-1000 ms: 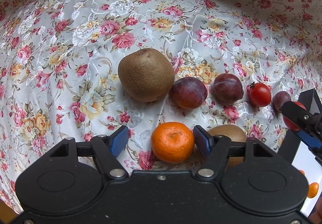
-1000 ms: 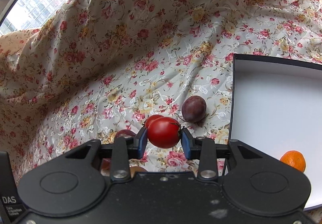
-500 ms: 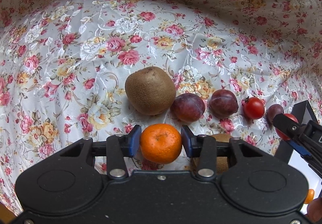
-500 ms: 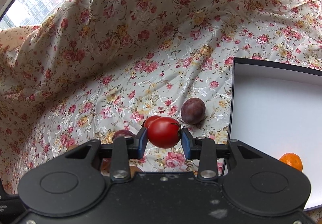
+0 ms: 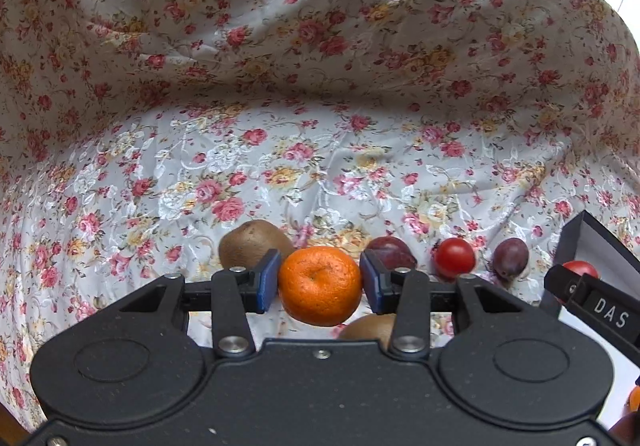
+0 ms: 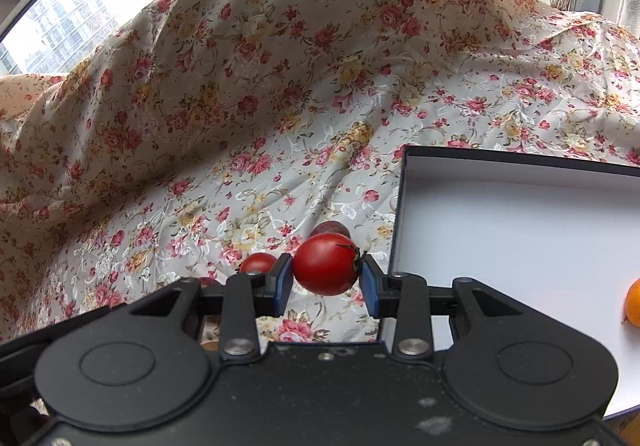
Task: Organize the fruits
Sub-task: 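Lower orange into white box and open left tool while right tool releases tomato there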
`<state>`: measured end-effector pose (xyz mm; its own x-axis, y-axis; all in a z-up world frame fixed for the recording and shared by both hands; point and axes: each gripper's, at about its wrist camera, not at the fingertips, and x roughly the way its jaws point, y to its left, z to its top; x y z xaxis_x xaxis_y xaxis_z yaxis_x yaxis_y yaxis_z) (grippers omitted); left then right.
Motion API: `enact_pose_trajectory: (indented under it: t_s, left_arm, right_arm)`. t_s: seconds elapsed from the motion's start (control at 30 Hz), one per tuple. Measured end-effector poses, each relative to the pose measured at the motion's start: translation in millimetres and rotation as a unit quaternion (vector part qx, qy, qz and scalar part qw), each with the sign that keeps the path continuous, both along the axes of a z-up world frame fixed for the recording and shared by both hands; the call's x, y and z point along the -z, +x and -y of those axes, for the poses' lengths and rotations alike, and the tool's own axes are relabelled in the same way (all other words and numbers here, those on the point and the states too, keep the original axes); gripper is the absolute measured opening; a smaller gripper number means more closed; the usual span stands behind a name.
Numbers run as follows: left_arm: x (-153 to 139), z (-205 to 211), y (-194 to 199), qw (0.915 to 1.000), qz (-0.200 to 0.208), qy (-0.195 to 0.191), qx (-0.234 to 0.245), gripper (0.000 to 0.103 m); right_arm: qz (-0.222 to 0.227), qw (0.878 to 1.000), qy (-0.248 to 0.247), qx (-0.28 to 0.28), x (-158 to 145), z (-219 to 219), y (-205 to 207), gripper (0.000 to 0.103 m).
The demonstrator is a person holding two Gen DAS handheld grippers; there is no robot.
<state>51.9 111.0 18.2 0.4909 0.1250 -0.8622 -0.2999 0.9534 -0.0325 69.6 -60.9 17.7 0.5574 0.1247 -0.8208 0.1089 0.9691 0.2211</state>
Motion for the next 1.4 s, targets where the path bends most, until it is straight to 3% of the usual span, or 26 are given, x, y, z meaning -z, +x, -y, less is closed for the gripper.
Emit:
enact_pose_trajectory:
  t_s: [0.23,0.33,0.67,0.93,1.23,1.4]
  left_arm:
    - [-3.5,68.1,0.8,0.9965,0.006,-0.002,0.084,0.051]
    - [-4.4,103.2,-2.1,0.9925,0.004,-0.001,0.122,0.051]
    - [3.0,194.1,-13.4,0.9757,-0.012,-0.01,0.219,0.051]
    - [11.1,228.3,-17.3,0.9694,-0.023,-0.008,0.244,0.051]
    - [17.0,249.9,-21.9,0.9629,-0.03,-0.004,0.268,0.052]
    - [14.9,253.0,-25.2,0.9607,-0.024,-0.005,0.277,0.06]
  right_arm:
    - [0.012,0.996,-0.023,0.09,-2.5,68.8,-3.7,0.038]
    - [0.013,0.99,-0.044,0.135,-0.2,98.5,-6.8,0.038]
    - [-0.023,0.969,-0.036,0.245,13.5,204.1,-29.0,0.038]
    - [-0.027,0.962,-0.045,0.268,8.6,241.8,-47.4,0.038]
    - [-0.029,0.961,-0.06,0.27,8.1,254.6,-54.3,0.038]
    - [-0.038,0.963,-0.047,0.263,8.2,255.5,-53.1,0.038]
